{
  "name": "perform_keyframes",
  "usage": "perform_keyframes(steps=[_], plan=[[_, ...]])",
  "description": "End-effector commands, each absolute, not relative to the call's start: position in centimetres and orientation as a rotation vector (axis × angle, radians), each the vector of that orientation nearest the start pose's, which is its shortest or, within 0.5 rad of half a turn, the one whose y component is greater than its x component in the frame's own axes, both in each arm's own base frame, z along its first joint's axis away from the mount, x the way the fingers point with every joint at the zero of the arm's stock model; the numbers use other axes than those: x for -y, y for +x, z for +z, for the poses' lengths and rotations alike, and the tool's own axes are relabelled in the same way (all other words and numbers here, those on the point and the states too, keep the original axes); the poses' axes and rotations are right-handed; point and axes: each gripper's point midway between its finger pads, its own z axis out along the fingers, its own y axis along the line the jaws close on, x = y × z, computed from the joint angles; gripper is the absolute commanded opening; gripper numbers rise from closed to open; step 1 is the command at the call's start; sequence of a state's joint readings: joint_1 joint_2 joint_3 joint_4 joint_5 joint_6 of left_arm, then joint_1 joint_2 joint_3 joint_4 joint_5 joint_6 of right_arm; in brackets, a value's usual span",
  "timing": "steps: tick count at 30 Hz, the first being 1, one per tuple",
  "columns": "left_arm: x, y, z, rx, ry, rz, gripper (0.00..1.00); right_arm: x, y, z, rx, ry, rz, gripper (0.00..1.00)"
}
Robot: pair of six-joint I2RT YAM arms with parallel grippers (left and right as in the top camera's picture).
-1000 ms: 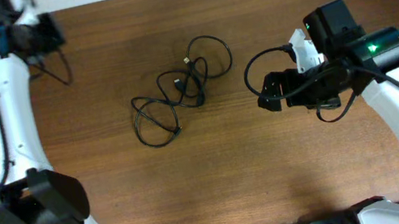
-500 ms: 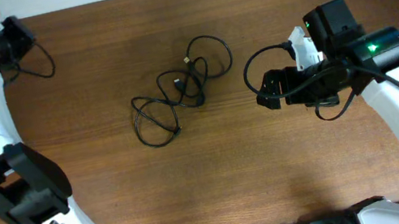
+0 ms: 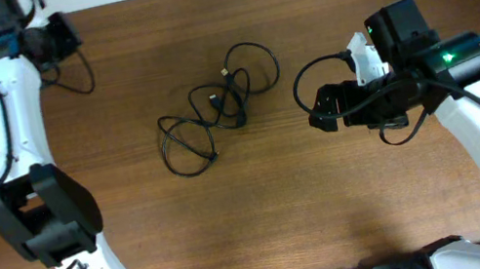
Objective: Untangle cables
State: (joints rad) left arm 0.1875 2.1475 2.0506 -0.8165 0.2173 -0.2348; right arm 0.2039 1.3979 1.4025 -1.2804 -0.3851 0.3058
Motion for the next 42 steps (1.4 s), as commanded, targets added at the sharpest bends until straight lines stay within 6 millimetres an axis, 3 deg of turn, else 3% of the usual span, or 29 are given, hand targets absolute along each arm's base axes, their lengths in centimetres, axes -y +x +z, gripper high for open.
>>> perform_keyframes(steps=[1, 6, 10, 12, 15, 17, 19, 20, 21, 22, 26, 29, 31, 33, 36, 37, 39, 42], plan=[[-12.6, 53.3, 16.9, -2.413, -0.863, -0.168, 0.00, -12.2, 26.8, 21.2, -2.882, 0.037, 0.644, 0.98], [-16.1, 52.0, 16.6, -2.384, -0.979, -0.072, 0.11, -12.2, 26.8, 21.1, -2.882, 0.037, 0.643, 0.98], [-18.8, 50.9, 16.7, -2.352, -1.032, 0.136, 0.14, -12.2, 26.7, 21.1, -2.887, 0.038, 0.643, 0.98], [-19.0, 50.6, 16.6, -2.357, -1.040, 0.159, 0.16, -12.2, 26.7, 21.1, -2.887, 0.038, 0.642, 0.99], [-18.6, 50.2, 15.8, -2.394, -1.042, 0.150, 0.28, -12.2, 26.7, 21.1, -2.887, 0.039, 0.642, 0.98], [-15.4, 51.3, 13.7, -2.532, -0.844, -0.059, 0.40, -12.2, 26.9, 21.1, -2.882, 0.037, 0.643, 0.98], [-12.1, 52.2, 10.8, -2.608, -0.786, -0.261, 0.48, -12.3, 26.9, 21.1, -2.879, 0.036, 0.643, 0.98], [-10.8, 52.8, 9.2, -2.642, -0.734, -0.289, 0.52, -12.3, 26.9, 21.1, -2.880, 0.036, 0.644, 0.98], [-9.4, 53.6, 7.9, -2.674, -0.596, -0.274, 0.66, -12.3, 26.9, 21.1, -2.880, 0.037, 0.643, 0.98], [-8.3, 54.2, 7.2, -2.685, -0.519, -0.270, 0.73, -12.3, 26.9, 21.1, -2.880, 0.036, 0.643, 0.98], [-2.9, 57.7, 6.1, -2.631, -0.278, -0.205, 0.75, -12.0, 27.0, 21.0, -2.880, 0.040, 0.624, 0.98], [-3.0, 59.2, 5.2, -2.587, -0.240, 0.071, 0.81, -11.7, 27.0, 20.9, -2.885, 0.046, 0.590, 0.99], [-3.0, 59.5, 2.3, -2.606, -0.240, 0.116, 0.82, -11.7, 27.0, 20.9, -2.885, 0.046, 0.590, 0.98], [-3.5, 59.4, 0.3, -2.629, -0.251, 0.122, 0.80, -11.6, 26.9, 20.8, -2.890, 0.047, 0.589, 0.98], [-4.5, 59.3, 0.0, -2.633, -0.273, 0.128, 0.59, -11.7, 26.9, 20.9, -2.888, 0.047, 0.589, 0.98], [-4.5, 59.2, -0.1, -2.636, -0.273, 0.129, 0.47, -11.6, 26.9, 20.9, -2.889, 0.047, 0.589, 0.98], [-4.5, 59.1, -0.1, -2.640, -0.280, 0.127, 0.02, -11.6, 26.8, 20.8, -2.892, 0.048, 0.589, 0.98], [-4.5, 59.6, 0.5, -2.622, -0.284, 0.124, 0.00, -11.6, 26.5, 20.7, -2.908, 0.052, 0.586, 0.98]])
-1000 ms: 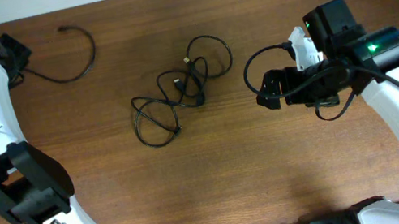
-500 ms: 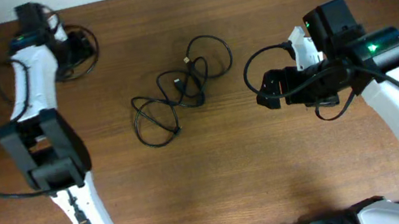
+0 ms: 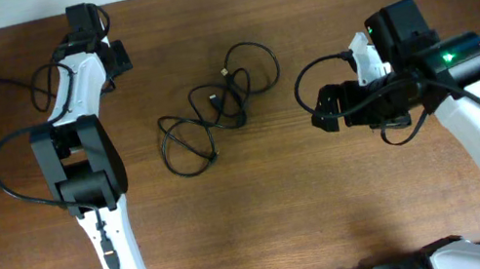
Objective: Untangle cables
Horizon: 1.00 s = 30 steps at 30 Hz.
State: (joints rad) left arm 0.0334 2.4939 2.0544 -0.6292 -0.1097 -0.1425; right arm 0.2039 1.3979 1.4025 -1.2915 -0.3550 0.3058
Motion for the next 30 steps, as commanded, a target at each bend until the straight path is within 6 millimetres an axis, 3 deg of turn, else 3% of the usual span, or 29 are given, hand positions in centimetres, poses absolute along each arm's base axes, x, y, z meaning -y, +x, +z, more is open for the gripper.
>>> perform_keyframes(steps=[1, 5, 8, 10, 13, 14, 17, 18, 20, 22, 23, 24, 25, 26, 27, 29, 30], plan=[[-4.6, 60.1, 1.3, -2.602, -0.286, 0.123, 0.00, -11.5, 26.4, 20.7, -2.914, 0.054, 0.586, 0.98], [-5.2, 62.5, 6.8, -2.453, -0.549, 0.020, 0.00, -11.5, 26.0, 20.5, -2.933, 0.059, 0.582, 0.98], [-6.4, 63.2, 8.5, -2.396, -0.588, 0.036, 0.00, -11.4, 25.7, 20.4, -2.945, 0.062, 0.580, 0.98], [-8.3, 62.8, 8.4, -2.366, -0.705, 0.058, 0.00, -11.4, 25.6, 20.4, -2.950, 0.064, 0.579, 0.98], [-13.0, 60.4, 7.9, -2.316, -0.954, 0.219, 0.01, -11.4, 25.5, 20.4, -2.951, 0.064, 0.579, 0.98], [-13.7, 59.9, 7.7, -2.320, -0.968, 0.258, 0.07, -11.4, 25.5, 20.4, -2.951, 0.064, 0.579, 0.98], [-13.8, 59.5, 7.5, -2.335, -0.972, 0.271, 0.19, -11.4, 25.5, 20.4, -2.952, 0.064, 0.579, 0.98], [-13.8, 59.4, 7.5, -2.345, -0.955, 0.277, 0.34, -11.4, 25.5, 20.4, -2.952, 0.064, 0.579, 0.98], [-13.6, 59.2, 7.3, -2.374, -0.924, 0.289, 0.39, -11.4, 25.5, 20.4, -2.952, 0.064, 0.579, 0.98], [-12.5, 59.3, 7.7, -2.441, -0.788, 0.274, 0.48, -11.1, 25.6, 20.3, -2.952, 0.067, 0.554, 0.99], [-10.5, 59.2, 8.3, -2.503, -0.688, 0.180, 0.59, -10.6, 25.7, 20.1, -2.952, 0.073, 0.512, 0.99], [-7.5, 59.0, 9.0, -2.562, -0.594, -0.013, 0.71, -10.3, 25.9, 20.0, -2.952, 0.083, 0.478, 0.98], [-5.0, 58.8, 9.9, -2.592, -0.493, -0.182, 0.73, -10.3, 26.0, 20.0, -2.952, 0.083, 0.476, 0.98], [-0.7, 58.1, 11.9, -2.607, -0.269, -0.456, 0.73, -10.3, 26.0, 19.8, -2.957, 0.083, 0.476, 0.98], [3.0, 55.4, 13.8, -2.641, -0.118, -0.701, 0.80, -10.3, 26.0, 19.5, -2.972, 0.087, 0.478, 0.98], [4.7, 52.3, 14.8, -2.737, -0.125, -0.739, 0.80, -10.4, 25.9, 18.9, -2.994, 0.092, 0.476, 0.98], [4.5, 51.2, 15.5, -2.774, -0.131, -0.664, 0.80, -10.4, 25.9, 18.5, -3.009, 0.095, 0.475, 0.98]])
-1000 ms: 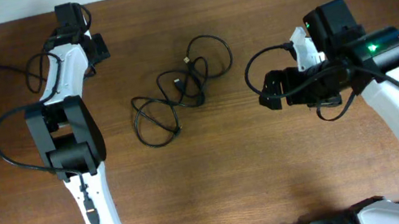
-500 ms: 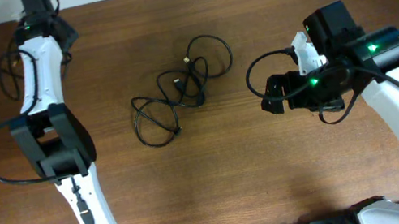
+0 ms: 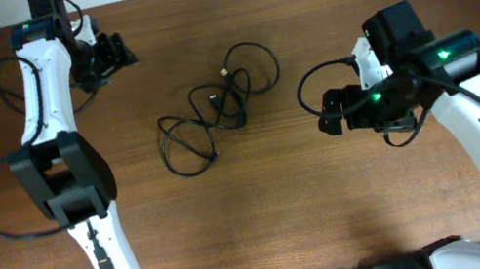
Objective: Untangle cables
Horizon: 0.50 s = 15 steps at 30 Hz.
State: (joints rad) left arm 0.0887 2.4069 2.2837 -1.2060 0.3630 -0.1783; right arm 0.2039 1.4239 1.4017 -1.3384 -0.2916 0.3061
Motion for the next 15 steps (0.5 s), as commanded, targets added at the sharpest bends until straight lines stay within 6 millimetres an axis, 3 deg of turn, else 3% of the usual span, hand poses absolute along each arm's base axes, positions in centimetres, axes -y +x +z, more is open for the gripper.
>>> perform_keyframes(steps=[1, 3, 5, 6, 10, 13, 15], plan=[[3.7, 50.2, 16.9, -2.794, -0.164, -0.514, 0.80, -10.4, 25.9, 18.3, -3.023, 0.099, 0.472, 0.98], [2.9, 48.0, 21.3, -2.759, -0.214, -0.388, 0.86, -10.4, 25.9, 17.9, -3.040, 0.107, 0.469, 0.98], [2.9, 45.5, 25.2, -2.720, -0.274, -0.400, 0.88, -10.5, 26.2, 17.9, -3.030, 0.165, 0.474, 0.98], [3.0, 44.2, 26.1, -2.731, -0.278, -0.401, 0.90, -10.5, 26.4, 17.9, -3.024, 0.177, 0.477, 0.98], [3.1, 39.9, 23.1, -2.949, -0.259, -0.373, 0.91, -10.5, 26.4, 17.9, -3.024, 0.177, 0.477, 0.98], [5.1, 38.5, 19.3, -3.055, 0.026, -0.368, 0.91, -10.5, 26.0, 17.9, -3.038, 0.179, 0.484, 0.98], [6.8, 38.8, 16.6, -3.045, 0.253, -0.365, 0.91, -10.5, 25.8, 17.9, -3.047, 0.182, 0.483, 0.98]])
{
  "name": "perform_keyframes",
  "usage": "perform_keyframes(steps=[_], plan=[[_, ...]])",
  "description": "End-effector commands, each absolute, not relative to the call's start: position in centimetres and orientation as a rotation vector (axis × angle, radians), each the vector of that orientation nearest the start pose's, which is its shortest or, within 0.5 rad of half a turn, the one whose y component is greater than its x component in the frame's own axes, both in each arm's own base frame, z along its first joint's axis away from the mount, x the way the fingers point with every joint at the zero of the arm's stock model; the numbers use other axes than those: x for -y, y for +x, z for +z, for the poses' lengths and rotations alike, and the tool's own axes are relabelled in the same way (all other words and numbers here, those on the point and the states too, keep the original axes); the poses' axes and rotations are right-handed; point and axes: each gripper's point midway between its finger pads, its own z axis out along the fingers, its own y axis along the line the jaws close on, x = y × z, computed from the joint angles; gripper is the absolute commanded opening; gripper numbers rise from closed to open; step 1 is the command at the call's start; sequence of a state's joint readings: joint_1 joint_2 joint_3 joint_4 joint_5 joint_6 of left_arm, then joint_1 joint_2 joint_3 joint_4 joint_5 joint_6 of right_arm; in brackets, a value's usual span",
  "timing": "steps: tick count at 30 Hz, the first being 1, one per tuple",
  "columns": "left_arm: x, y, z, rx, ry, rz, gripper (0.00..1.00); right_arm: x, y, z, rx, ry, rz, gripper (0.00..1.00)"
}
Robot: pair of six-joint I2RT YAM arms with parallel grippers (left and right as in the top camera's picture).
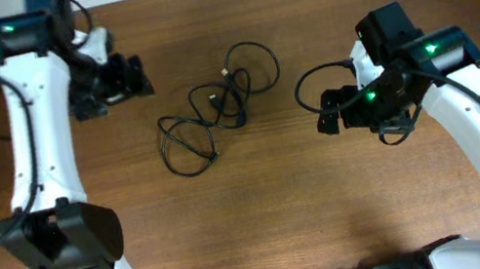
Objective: Untangle cables
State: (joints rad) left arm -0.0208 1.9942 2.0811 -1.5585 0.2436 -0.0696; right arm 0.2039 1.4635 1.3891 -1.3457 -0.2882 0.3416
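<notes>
A bundle of thin black cables point(216, 109) lies tangled in loops at the middle of the table, one loop reaching right to a small plug point(227, 74). Another black cable lies apart at the far left edge. My left gripper point(137, 77) hovers just left of the bundle, pointing at it, fingers apart and empty. To the right of the bundle my right gripper point(323, 120) is also turned toward it, with nothing in it. Neither gripper touches the bundle.
The brown wooden table point(265, 219) runs to a pale wall at the back. A black wiring loop point(305, 83) hangs off my right arm beside its gripper. Both white arms reach in from the front edge.
My left gripper has moved right and a little forward, closer to the bundle's left side. The right gripper has shifted slightly. The bundle lies unchanged.
My left gripper was first at the far back left, by the separate cable. Then it stood farther right along the back edge, with that cable left at the far left. Now it sits close to the bundle. The right gripper stayed right of the bundle throughout.
</notes>
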Motion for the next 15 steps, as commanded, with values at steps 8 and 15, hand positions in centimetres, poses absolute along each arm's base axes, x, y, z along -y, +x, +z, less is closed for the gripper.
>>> perform_keyframes(steps=[8, 15], plan=[[8.6, 39.7, 9.3, -2.716, 1.200, -0.301, 0.73, -10.4, 25.4, 17.8, -3.065, 0.186, 0.477, 0.98], [8.6, 40.1, 6.8, -2.574, 1.389, -0.274, 0.75, -10.4, 25.6, 17.9, -3.055, 0.184, 0.479, 0.98]])
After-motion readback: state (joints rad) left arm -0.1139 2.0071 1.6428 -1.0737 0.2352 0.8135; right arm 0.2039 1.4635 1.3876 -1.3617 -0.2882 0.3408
